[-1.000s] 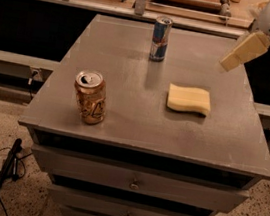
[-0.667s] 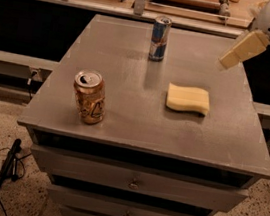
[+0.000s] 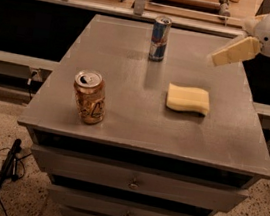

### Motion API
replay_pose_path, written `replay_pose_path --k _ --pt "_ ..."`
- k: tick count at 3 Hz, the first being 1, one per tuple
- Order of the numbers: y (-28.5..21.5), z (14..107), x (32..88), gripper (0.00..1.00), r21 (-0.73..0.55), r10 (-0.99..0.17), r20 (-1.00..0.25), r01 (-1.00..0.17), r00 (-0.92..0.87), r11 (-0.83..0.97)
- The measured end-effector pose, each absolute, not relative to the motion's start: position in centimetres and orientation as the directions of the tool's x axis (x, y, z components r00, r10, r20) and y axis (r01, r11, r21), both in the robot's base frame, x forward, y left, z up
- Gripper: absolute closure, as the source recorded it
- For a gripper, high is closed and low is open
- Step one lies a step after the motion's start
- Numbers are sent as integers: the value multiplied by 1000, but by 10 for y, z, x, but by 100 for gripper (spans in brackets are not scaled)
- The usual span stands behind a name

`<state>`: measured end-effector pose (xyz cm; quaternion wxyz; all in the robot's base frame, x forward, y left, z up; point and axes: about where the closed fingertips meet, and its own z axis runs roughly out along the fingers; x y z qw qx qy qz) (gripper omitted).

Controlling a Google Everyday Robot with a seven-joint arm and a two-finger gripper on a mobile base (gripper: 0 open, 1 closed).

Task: Knock redbull can over

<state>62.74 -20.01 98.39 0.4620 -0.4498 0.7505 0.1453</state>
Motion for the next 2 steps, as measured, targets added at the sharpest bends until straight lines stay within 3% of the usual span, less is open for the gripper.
replay_pose_path --k 1,2 --pt "-170 996 638 0 -75 -301 -944 -801 -134 594" --pt "-151 1015 643 0 -46 -214 -971 -799 -105 599"
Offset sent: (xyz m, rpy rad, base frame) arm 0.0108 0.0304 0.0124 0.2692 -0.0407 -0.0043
